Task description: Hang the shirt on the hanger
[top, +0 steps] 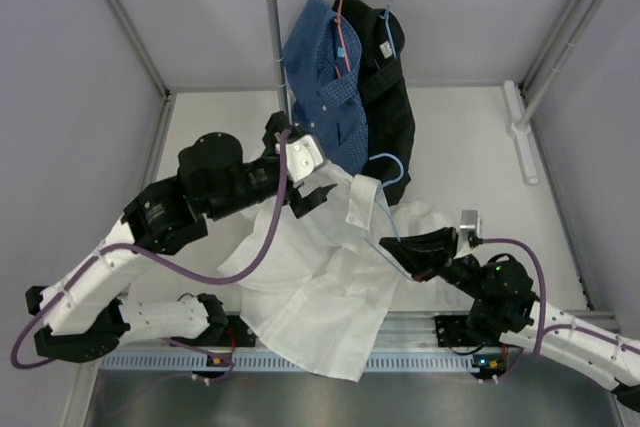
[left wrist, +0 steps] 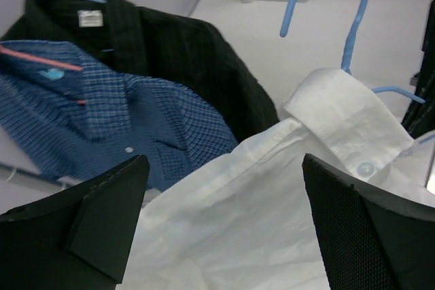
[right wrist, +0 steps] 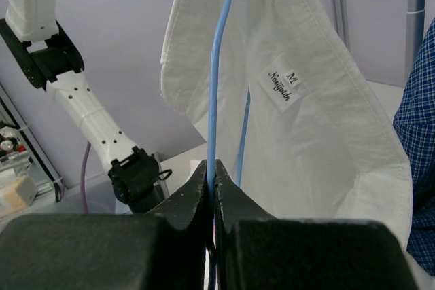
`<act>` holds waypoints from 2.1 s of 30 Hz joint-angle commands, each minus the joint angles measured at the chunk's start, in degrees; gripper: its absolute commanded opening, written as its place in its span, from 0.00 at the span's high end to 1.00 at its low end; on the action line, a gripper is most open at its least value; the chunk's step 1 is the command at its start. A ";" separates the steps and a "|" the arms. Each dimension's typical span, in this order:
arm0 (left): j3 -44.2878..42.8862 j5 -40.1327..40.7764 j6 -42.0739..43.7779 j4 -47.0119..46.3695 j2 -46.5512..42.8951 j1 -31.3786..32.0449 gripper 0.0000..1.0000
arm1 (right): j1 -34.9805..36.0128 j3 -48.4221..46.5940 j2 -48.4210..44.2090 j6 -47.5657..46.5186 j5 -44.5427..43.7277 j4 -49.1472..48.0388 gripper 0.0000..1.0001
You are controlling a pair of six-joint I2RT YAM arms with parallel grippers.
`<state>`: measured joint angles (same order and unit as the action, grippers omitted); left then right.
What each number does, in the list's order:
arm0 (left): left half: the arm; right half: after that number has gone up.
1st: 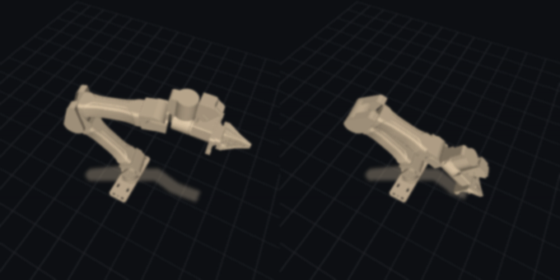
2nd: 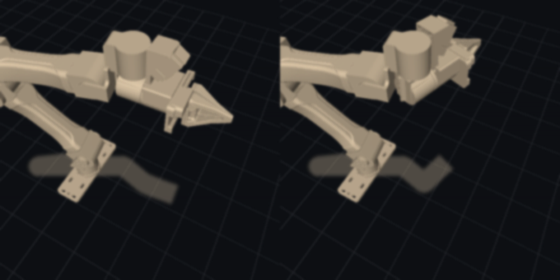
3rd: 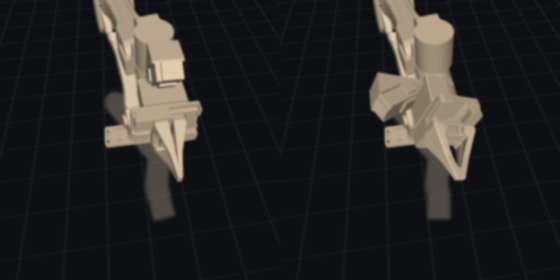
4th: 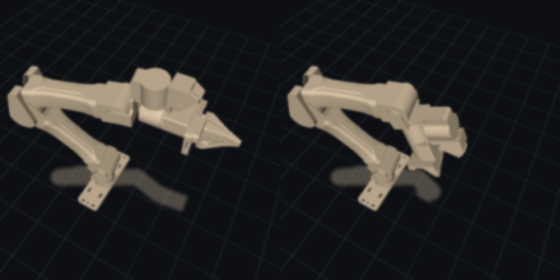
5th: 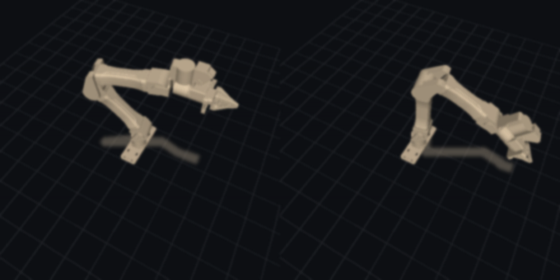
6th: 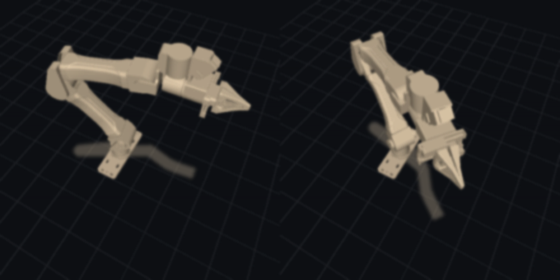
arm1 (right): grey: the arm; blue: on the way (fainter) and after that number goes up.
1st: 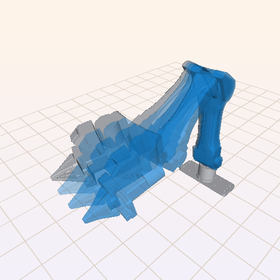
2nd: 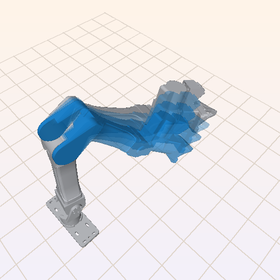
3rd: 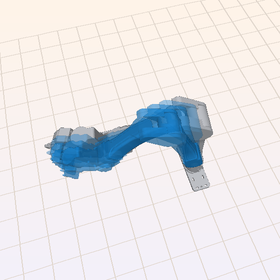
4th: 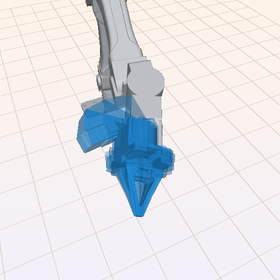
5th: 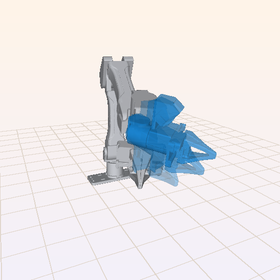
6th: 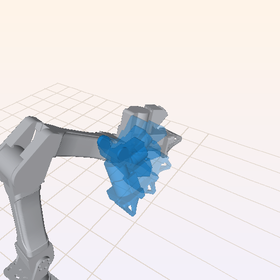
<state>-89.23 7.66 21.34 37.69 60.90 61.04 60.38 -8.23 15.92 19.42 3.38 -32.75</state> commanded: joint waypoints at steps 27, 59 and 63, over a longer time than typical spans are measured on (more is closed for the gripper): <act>1.43 -51.96 1.33 8.36 9.32 -9.00 0.31 | 1.05 -4.34 -8.98 -8.70 12.35 15.70 1.00; 3.10 -59.16 -0.60 9.24 10.46 -10.59 1.00 | 1.06 -5.57 -12.94 -10.72 15.26 16.59 1.00; 3.62 -58.81 0.27 9.24 10.38 -10.59 1.00 | 1.06 -5.66 -12.58 -10.46 14.91 14.21 1.00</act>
<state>-86.13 -50.11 20.49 47.22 70.91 50.70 60.38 -11.05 3.18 9.56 17.28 -10.81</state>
